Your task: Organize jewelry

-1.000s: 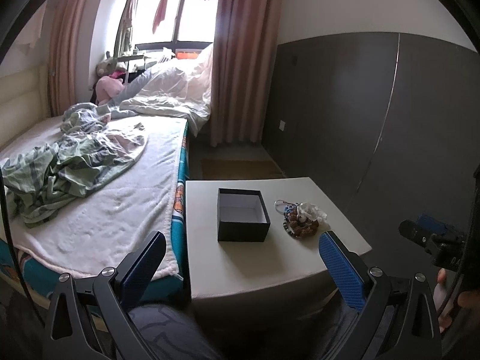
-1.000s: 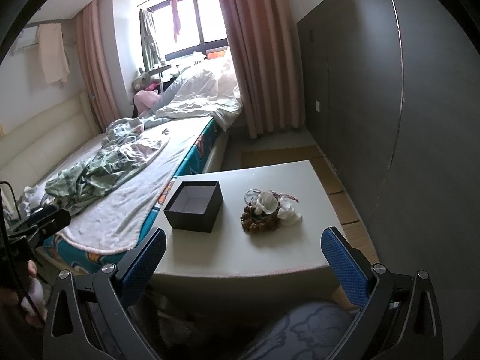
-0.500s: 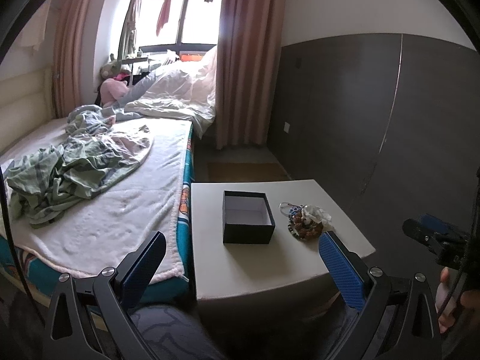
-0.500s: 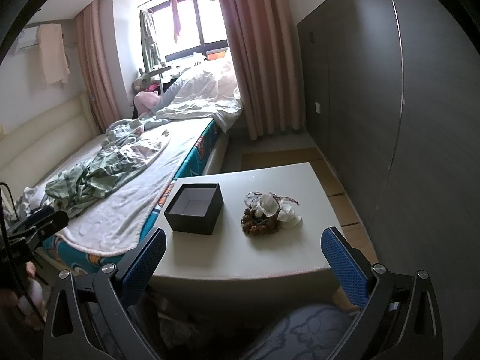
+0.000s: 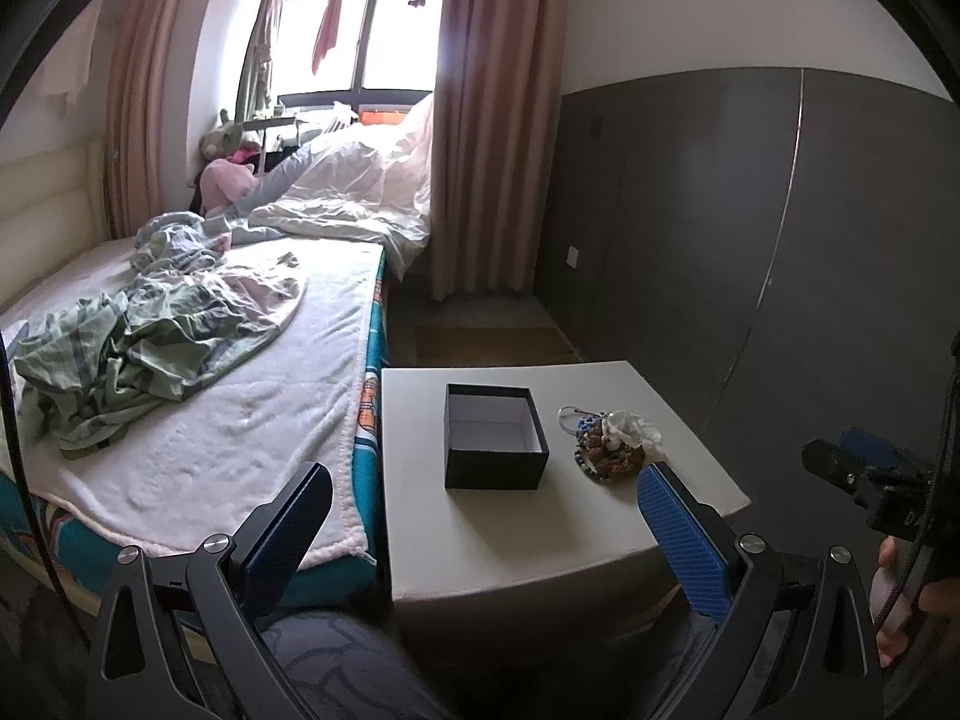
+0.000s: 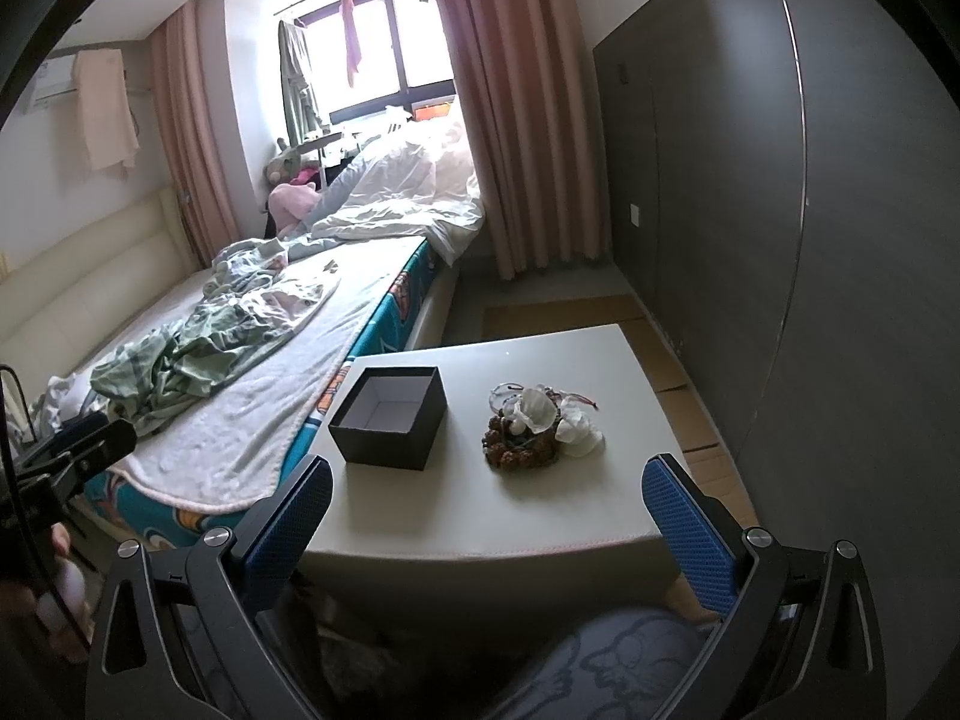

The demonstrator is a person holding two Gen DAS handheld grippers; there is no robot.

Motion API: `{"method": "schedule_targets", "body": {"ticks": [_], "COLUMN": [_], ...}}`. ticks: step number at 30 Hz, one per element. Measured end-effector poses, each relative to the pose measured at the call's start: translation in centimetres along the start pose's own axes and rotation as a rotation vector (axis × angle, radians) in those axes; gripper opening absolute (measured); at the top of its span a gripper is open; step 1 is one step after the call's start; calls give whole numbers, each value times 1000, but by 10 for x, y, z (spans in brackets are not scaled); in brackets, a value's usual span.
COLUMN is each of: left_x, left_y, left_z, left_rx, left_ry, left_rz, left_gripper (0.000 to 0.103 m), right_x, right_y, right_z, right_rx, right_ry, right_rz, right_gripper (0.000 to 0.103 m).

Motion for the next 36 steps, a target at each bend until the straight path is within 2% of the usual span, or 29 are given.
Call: {"method": "schedule_targets", "body": {"ticks": [11, 21, 23, 25, 34, 36], "left_x": [-15, -64, -77, -93, -149, -161], "left_y": [4, 10, 11, 13, 17, 20], "left_z": [-8, -23, -28, -32, -53, -60], "left_rx": [-6, -19, -26, -26, -35, -46], "left_ry": [-17, -59, -65, -72, -125, -137], "left_rz": [19, 99, 126, 161, 284, 306], "left_gripper": [102, 101, 97, 91, 70, 69], "right_x": [-4, -42, -51, -61, -96, -104], "right_y": [4, 1, 1, 1, 8, 11], "right_z": [-9, -43, -49, -56, -85, -91], "right_rx": [-35, -115, -125, -140, -185, -199], "right_ry": [-8, 9, 7, 10, 17, 20], "right_rz": [-7, 66, 82, 102, 145, 158], "right_gripper": [103, 102, 93, 91, 89, 89]}}
Point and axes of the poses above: each gripper's, at about its wrist camera, not at the fingertips, and x roughly against the way its jaws point, z to its left, y to its top, the point moved 2 cm from there along -x, roughly the way its jaws point, and after that the axes turned 1 degree about y, right-handed, at the moved point
